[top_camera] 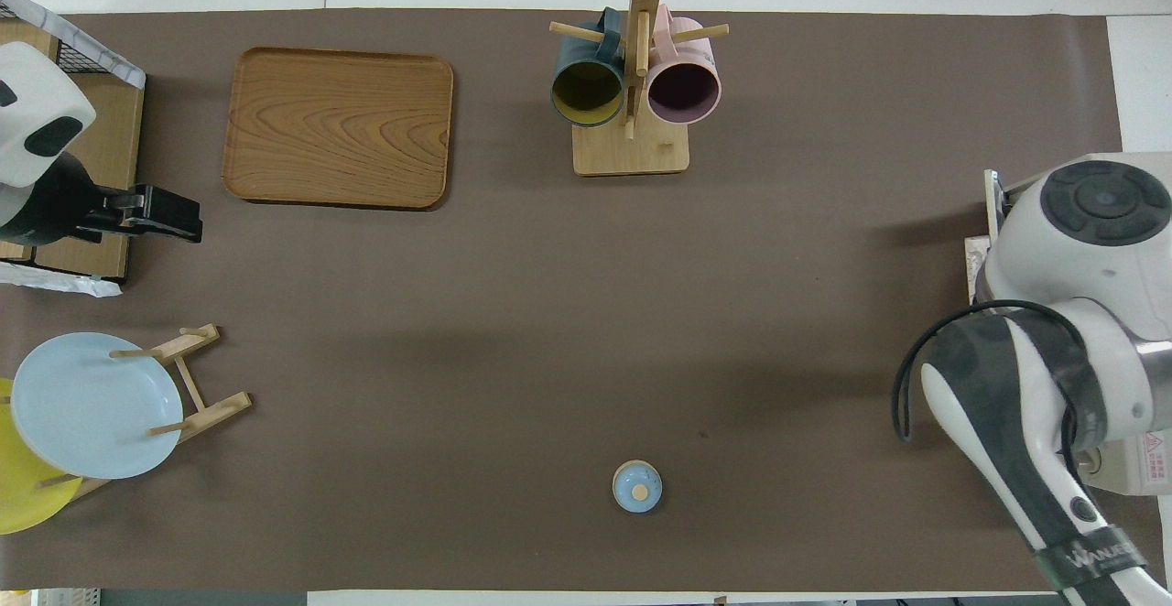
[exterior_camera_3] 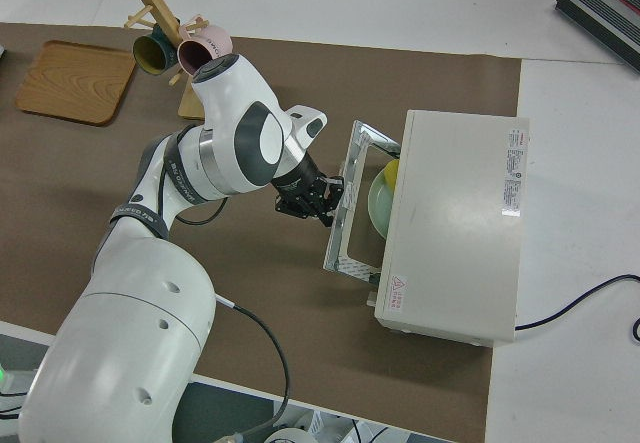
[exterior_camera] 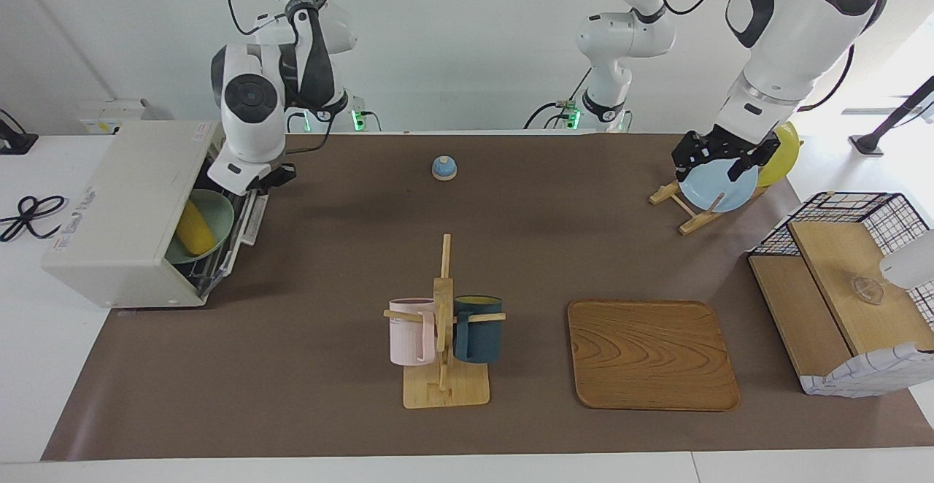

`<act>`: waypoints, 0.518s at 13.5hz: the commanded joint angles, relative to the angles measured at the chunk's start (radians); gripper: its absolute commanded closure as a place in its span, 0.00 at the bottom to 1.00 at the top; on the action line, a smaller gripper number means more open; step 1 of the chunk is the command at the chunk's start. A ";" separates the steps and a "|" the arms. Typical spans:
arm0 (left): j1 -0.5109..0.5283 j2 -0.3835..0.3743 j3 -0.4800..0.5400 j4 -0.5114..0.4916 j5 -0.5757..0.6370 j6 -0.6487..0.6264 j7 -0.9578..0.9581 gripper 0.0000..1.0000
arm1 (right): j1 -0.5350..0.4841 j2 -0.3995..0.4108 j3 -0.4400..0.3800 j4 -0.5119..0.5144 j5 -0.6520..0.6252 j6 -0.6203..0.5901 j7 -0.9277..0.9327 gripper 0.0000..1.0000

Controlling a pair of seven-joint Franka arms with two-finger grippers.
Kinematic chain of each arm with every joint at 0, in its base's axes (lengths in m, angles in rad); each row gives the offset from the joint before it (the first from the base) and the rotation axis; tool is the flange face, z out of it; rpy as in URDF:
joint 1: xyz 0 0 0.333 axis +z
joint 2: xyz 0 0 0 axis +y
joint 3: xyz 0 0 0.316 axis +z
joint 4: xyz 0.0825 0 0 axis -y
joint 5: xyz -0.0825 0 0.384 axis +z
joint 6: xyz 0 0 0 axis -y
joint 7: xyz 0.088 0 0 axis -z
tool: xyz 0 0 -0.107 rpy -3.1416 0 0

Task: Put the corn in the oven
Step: 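Push the oven door shut with the right gripper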

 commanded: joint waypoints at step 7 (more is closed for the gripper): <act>0.008 -0.021 0.000 -0.017 -0.012 0.007 0.005 0.00 | -0.108 -0.035 0.005 0.181 -0.047 -0.146 -0.179 1.00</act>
